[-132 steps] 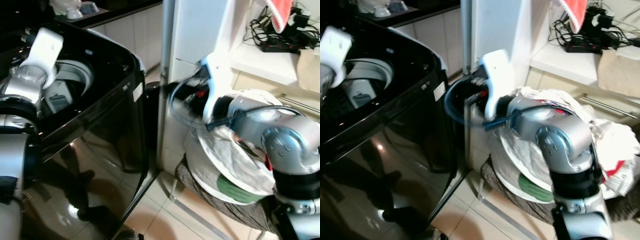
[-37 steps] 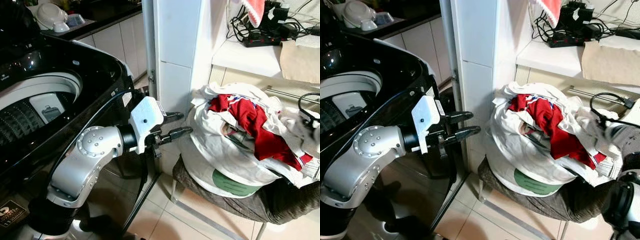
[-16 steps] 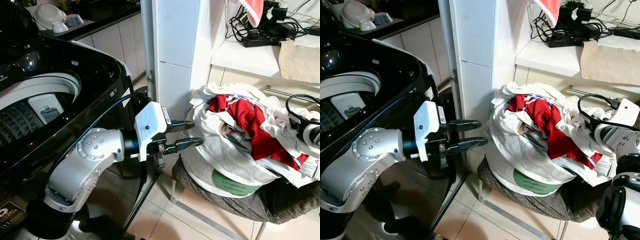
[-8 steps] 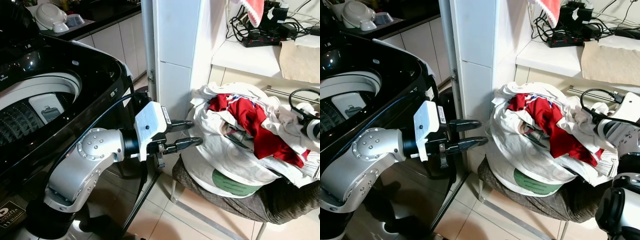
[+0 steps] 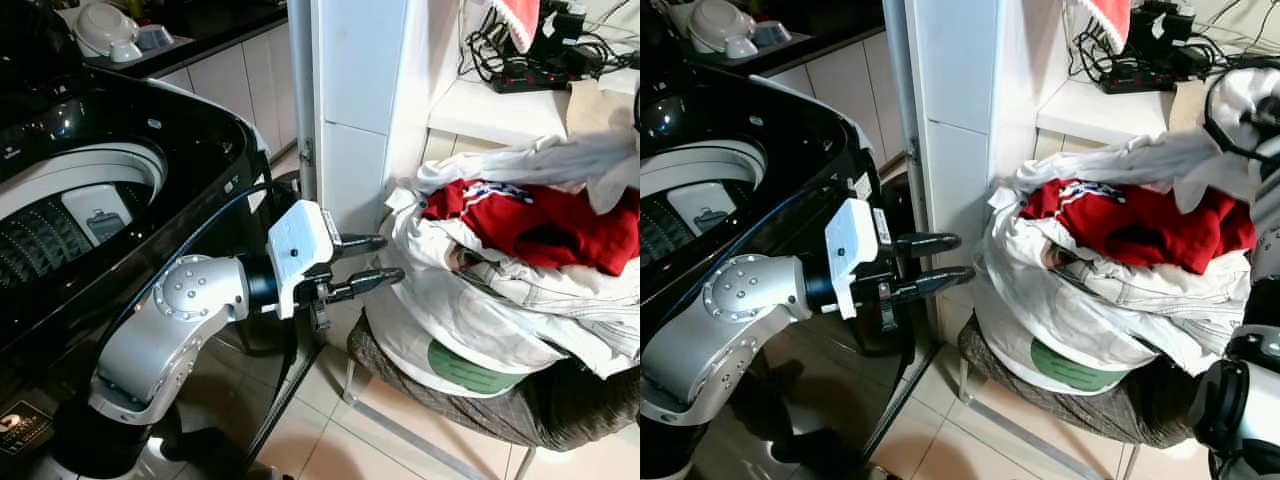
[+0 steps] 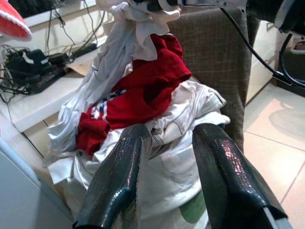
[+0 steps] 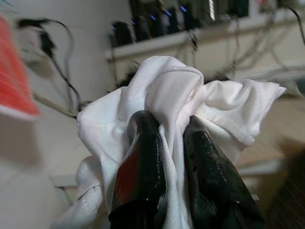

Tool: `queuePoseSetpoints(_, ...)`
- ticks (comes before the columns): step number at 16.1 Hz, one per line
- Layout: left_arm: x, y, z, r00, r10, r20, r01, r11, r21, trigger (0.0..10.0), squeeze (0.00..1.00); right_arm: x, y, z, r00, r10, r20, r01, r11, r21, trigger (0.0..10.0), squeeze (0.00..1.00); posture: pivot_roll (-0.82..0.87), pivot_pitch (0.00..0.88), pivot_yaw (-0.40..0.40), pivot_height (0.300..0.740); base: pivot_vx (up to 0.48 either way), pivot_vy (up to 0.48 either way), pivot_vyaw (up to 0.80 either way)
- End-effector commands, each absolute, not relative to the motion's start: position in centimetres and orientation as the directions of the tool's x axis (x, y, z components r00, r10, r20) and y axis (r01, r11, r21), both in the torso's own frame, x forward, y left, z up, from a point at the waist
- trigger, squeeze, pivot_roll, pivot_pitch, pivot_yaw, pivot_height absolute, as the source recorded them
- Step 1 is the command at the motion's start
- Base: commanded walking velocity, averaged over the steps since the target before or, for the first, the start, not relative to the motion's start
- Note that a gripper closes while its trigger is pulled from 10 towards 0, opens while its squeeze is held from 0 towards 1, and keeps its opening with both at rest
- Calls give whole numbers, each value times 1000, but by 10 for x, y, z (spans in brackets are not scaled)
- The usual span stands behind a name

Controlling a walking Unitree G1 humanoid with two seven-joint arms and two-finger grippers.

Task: Clothes washing

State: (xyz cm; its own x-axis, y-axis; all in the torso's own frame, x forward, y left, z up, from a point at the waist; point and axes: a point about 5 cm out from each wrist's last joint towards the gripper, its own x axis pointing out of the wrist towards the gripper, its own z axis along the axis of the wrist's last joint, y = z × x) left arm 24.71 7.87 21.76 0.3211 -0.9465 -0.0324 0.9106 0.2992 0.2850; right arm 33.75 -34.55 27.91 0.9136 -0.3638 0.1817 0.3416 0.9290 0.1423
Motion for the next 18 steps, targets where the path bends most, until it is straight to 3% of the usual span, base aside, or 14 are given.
queuePoseSetpoints(1,251,82,223,350,-937,-16,892,328,312,10000,0,339,-326,317,907,-251,339,232,968,97,0,0,-19,0,45,740,0,0,0)
queuePoseSetpoints(2,251,82,223,354,-935,-13,888,331,319,10000,0,340,-320,322,910,-214,355,207,977,59,0,0,-19,0,45,740,0,0,0)
queuePoseSetpoints(3,252,82,223,360,-933,-15,881,334,335,10000,0,345,-314,317,948,-173,267,205,974,-98,0,0,-21,0,43,740,0,0,0)
queuePoseSetpoints(5,252,81,222,355,-935,-15,884,331,331,10000,0,346,-326,298,953,-259,155,280,950,-139,2078,0,-22,0,41,740,0,0,0)
queuePoseSetpoints(6,251,79,222,352,-936,-13,885,329,329,10000,0,344,-339,273,941,-335,45,338,932,-128,8078,0,-21,0,40,740,0,0,0)
queuePoseSetpoints(7,250,78,221,349,-937,-13,887,326,328,10000,0,341,-347,248,929,-366,-58,355,924,-142,10000,0,-18,0,42,740,0,0,0)
queuePoseSetpoints(8,250,78,221,347,-938,-13,887,324,329,10000,0,339,-349,236,924,-368,-104,352,925,-142,10000,455,-15,0,42,740,0,0,0)
queuePoseSetpoints(9,250,79,221,346,-938,-13,887,323,330,10000,0,336,-351,224,916,-375,-142,358,924,-132,10000,1000,-12,0,44,740,0,0,0)
queuePoseSetpoints(13,250,79,222,341,-940,-17,888,316,334,10000,0,335,-352,220,911,-385,-149,370,922,-116,10000,1000,-14,0,50,740,0,0,0)
queuePoseSetpoints(14,251,79,222,341,-940,-17,888,316,335,10000,0,336,-351,222,914,-382,-136,372,923,-94,0,1000,-13,0,50,740,0,0,0)
queuePoseSetpoints(15,251,79,223,343,-939,-12,885,319,338,10000,0,339,-347,229,930,-356,-96,352,934,-56,0,0,-12,0,50,740,0,0,0)
queuePoseSetpoints(18,264,80,234,430,-901,58,830,420,368,10000,0,347,-322,269,978,-196,68,197,980,5,0,0,-13,0,48,740,0,0,0)
